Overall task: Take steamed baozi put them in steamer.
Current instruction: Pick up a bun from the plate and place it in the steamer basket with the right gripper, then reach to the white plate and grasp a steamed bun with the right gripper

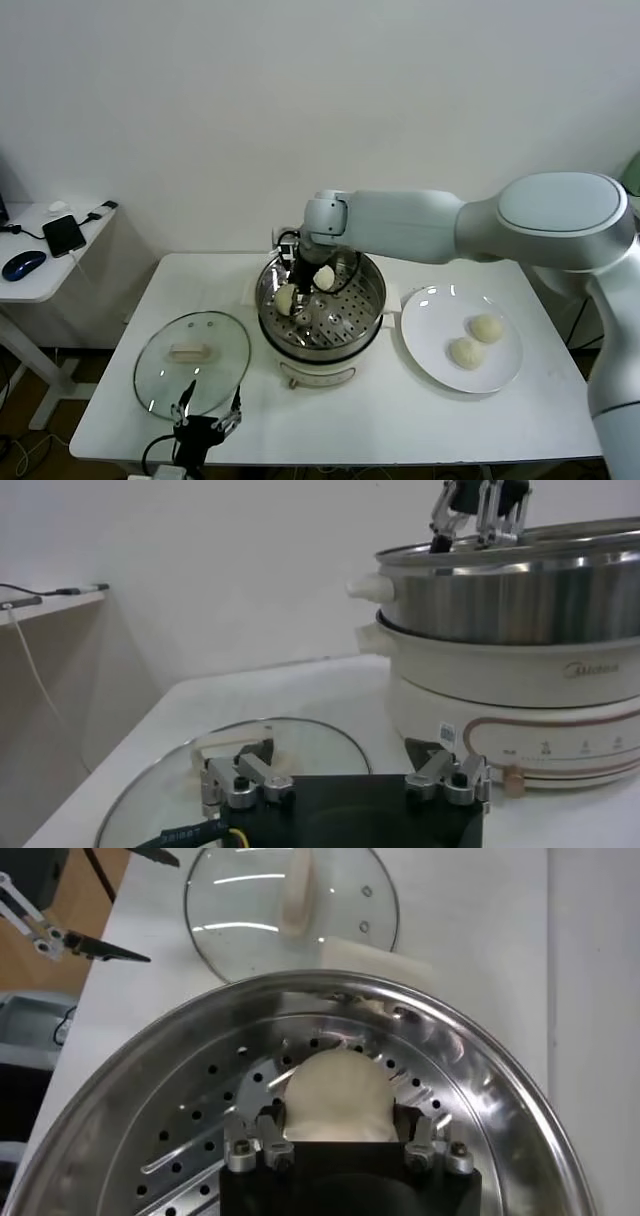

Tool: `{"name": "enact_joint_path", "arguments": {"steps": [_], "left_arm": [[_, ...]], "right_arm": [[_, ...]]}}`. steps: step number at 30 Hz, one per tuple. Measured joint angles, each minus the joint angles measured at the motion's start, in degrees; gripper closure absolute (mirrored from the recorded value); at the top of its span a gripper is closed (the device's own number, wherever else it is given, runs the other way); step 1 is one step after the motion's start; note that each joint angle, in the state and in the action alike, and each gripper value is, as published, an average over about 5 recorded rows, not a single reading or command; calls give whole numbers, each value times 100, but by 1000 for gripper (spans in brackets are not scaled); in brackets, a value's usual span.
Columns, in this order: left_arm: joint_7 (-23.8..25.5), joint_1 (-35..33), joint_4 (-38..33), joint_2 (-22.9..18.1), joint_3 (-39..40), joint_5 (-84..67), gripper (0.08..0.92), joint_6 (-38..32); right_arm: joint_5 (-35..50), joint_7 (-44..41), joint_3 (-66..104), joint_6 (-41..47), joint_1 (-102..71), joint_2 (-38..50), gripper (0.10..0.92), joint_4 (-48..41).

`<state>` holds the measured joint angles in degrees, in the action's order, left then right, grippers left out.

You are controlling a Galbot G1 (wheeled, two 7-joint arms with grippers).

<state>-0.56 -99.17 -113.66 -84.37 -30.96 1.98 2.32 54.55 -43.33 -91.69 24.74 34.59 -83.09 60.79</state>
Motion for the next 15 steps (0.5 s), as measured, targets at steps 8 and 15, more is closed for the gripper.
{"name": "enact_joint_path", "arguments": {"steps": [8,15], "left_arm": [[4,44,0,-18,0,-11,177,30],[13,79,-10,-23,-2,-17,177,56]], "right_arm": [[-77,-199,74,-225,144,156,203,60],[-247,-897,-109,-664,897,900,203,427]]}}
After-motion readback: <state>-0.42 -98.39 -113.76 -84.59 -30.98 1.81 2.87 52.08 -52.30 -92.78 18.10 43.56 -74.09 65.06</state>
